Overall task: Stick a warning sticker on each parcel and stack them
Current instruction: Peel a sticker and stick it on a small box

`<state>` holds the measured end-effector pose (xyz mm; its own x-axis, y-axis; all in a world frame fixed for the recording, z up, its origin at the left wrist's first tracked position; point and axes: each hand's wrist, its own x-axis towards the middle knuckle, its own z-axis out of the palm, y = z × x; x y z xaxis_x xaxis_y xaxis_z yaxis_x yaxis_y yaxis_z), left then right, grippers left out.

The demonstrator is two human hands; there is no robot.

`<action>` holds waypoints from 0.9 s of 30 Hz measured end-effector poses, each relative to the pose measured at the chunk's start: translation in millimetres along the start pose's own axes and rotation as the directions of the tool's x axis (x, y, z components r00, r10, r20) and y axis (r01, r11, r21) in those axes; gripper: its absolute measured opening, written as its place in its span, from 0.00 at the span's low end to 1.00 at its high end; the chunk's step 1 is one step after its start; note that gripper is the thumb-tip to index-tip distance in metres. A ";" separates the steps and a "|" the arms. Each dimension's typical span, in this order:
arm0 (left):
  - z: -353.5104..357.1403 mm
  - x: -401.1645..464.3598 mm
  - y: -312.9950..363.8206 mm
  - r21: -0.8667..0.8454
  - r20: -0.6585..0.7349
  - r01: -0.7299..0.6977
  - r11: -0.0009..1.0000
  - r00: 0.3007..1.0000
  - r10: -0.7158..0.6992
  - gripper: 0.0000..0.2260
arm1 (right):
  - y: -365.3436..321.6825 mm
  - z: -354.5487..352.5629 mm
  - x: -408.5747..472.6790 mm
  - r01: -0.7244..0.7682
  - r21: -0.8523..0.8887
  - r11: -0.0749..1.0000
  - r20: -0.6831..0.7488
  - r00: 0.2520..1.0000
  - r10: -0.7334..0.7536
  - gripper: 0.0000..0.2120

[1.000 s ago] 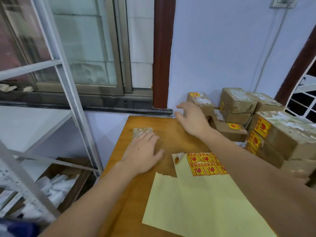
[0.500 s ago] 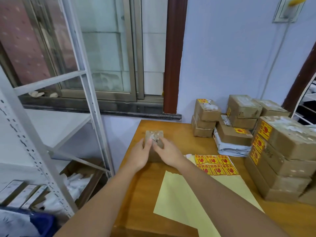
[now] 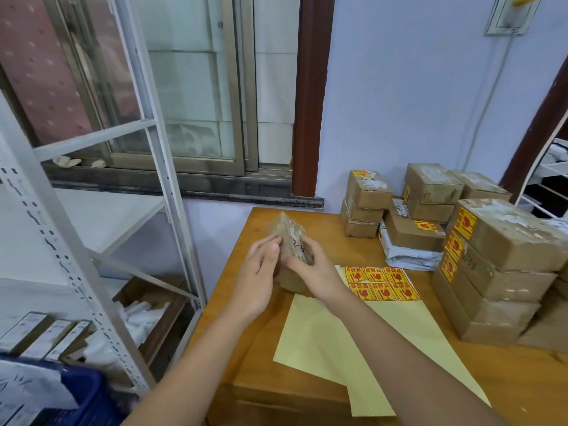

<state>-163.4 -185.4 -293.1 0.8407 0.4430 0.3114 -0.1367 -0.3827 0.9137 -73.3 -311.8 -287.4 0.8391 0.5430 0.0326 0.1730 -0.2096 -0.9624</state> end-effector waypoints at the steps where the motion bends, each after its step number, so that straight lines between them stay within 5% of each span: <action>1: -0.3 -4.4 2.5 0.013 -0.011 -0.019 1.000 1.000 0.019 0.23 | 0.3 -1.6 -8.9 -0.009 0.063 0.998 0.010 1.000 0.009 0.40; 7: 8.9 -29.6 15.5 -0.130 0.000 0.105 0.986 0.994 -0.106 0.31 | 14.4 -6.1 -56.1 -0.056 0.310 0.949 0.024 0.998 0.051 0.22; 12: 28.2 -56.4 18.9 -0.239 0.145 0.171 0.956 0.980 -0.139 0.33 | 30.4 -8.8 -80.1 -0.090 0.291 0.952 0.025 0.996 0.086 0.30; 15: 38.9 -66.0 18.4 -0.207 0.190 0.162 0.965 0.974 -0.123 0.36 | 31.6 -9.0 -88.2 -0.103 0.222 0.970 0.025 0.995 0.100 0.25; 20: 48.3 -67.9 14.3 -0.163 0.147 0.163 0.973 0.979 -0.140 0.32 | 29.6 -7.2 -96.9 -0.037 0.104 0.994 -0.026 0.999 0.040 0.19; 27: 46.9 -65.4 1.6 -0.233 0.082 0.255 0.939 0.967 -0.242 0.28 | 45.3 -7.7 -101.2 -0.007 0.099 0.995 -0.004 1.000 0.008 0.28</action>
<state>-194.1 -253.0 -324.2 0.8891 0.4540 0.0584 -0.0361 -0.0577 0.9977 -146.4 -382.5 -332.1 0.8423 0.5383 0.0263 0.1152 -0.1321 -0.9845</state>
